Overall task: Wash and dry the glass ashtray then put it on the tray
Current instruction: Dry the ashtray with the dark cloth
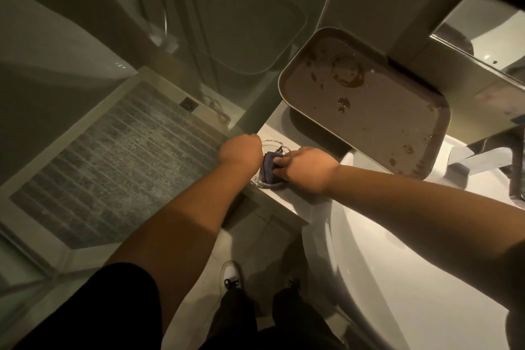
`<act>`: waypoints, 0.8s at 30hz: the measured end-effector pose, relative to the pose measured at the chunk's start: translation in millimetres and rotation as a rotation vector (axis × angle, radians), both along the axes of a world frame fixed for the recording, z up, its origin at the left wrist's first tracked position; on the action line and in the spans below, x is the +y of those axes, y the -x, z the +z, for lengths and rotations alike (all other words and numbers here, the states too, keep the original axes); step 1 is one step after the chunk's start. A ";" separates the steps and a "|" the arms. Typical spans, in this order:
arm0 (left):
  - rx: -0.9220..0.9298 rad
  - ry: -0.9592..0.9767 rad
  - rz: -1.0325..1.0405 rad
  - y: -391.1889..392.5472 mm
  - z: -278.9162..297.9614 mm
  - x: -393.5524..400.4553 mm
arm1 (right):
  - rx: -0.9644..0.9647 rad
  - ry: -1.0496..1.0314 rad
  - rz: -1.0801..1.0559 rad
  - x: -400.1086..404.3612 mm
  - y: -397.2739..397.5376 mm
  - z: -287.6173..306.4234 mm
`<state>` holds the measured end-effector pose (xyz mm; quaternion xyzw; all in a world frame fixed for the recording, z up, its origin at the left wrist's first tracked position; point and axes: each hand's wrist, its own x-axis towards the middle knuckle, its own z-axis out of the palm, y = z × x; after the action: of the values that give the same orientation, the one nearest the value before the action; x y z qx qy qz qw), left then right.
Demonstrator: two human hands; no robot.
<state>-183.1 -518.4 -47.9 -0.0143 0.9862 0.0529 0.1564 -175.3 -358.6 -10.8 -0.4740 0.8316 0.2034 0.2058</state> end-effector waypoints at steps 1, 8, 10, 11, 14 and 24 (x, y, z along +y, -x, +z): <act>-0.008 0.017 -0.002 -1.1 0.8 0.7 | 0.028 -0.013 -0.027 -1.5 -3.6 -1.4; -0.105 -0.059 0.131 -16.2 2.8 7.8 | 0.105 0.041 -0.331 -29.1 -34.0 -13.5; -0.145 -0.136 0.207 -20.5 2.3 5.8 | 0.078 0.076 -0.375 -31.8 -37.1 -13.1; -0.164 -0.159 0.243 -22.8 2.2 2.9 | 0.075 0.097 -0.350 -28.7 -38.0 -13.5; -0.174 -0.156 0.256 -28.5 -0.7 -5.7 | 0.101 0.170 -0.205 -10.4 -38.0 -12.5; -0.069 -0.123 0.085 -16.9 -11.1 -6.8 | 0.085 0.116 0.051 0.2 -9.9 -0.9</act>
<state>-166.2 -525.1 -59.1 -0.0485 0.9736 0.1194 0.1883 -165.4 -358.4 -11.6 -0.4970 0.8377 0.1799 0.1372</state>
